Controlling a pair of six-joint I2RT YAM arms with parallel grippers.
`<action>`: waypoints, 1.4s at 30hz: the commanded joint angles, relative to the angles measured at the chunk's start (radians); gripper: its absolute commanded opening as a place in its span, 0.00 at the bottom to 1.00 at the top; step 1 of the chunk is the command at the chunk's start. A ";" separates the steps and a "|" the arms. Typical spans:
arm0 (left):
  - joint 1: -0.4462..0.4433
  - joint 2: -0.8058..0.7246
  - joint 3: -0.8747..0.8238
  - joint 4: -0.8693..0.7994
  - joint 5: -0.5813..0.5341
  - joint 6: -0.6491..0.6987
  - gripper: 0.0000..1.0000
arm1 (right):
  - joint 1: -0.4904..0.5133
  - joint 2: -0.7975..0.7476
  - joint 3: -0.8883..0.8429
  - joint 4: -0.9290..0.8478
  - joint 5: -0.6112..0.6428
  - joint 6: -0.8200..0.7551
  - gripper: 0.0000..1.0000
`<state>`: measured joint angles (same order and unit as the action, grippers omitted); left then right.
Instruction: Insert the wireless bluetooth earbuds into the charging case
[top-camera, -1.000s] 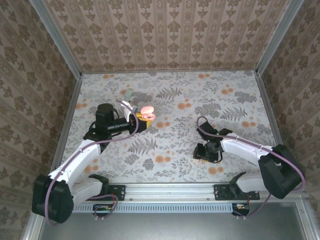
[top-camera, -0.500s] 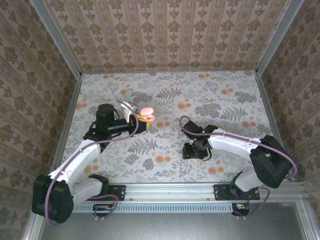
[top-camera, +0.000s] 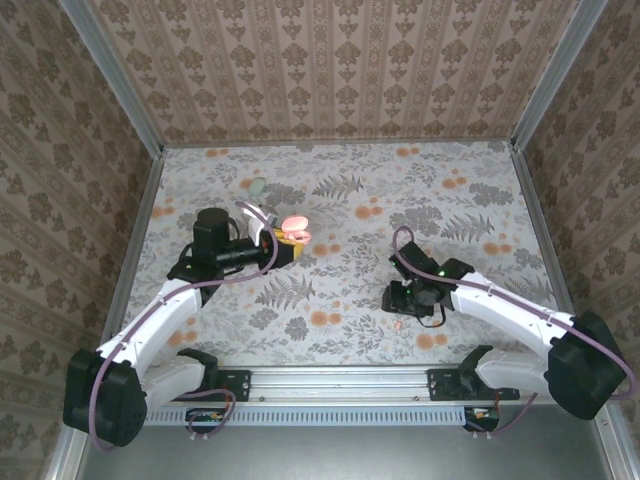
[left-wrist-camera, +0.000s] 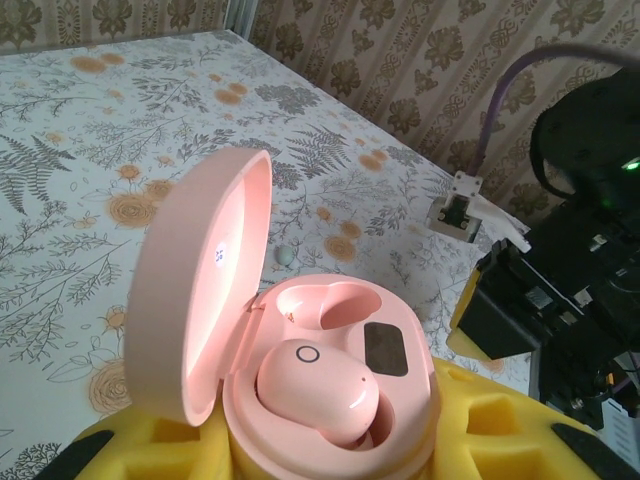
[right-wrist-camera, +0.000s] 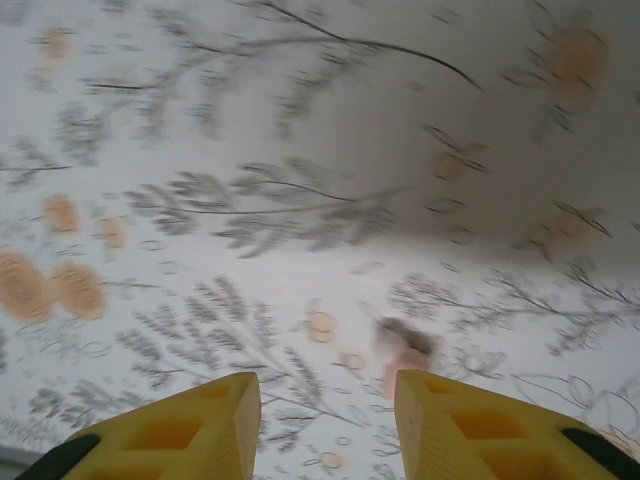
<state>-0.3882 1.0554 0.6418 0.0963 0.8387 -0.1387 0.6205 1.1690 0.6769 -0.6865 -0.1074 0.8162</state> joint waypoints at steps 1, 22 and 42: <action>-0.009 -0.006 0.025 -0.003 0.003 0.022 0.08 | -0.041 -0.034 -0.071 0.005 -0.064 0.071 0.39; -0.029 -0.002 0.036 -0.010 -0.015 0.021 0.08 | 0.122 0.129 0.003 0.010 -0.035 0.034 0.22; -0.036 0.008 0.045 -0.019 -0.020 0.025 0.08 | 0.093 0.202 0.017 -0.097 0.073 -0.015 0.19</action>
<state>-0.4194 1.0599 0.6472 0.0898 0.8204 -0.1349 0.7280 1.3613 0.6685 -0.7307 -0.0750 0.8303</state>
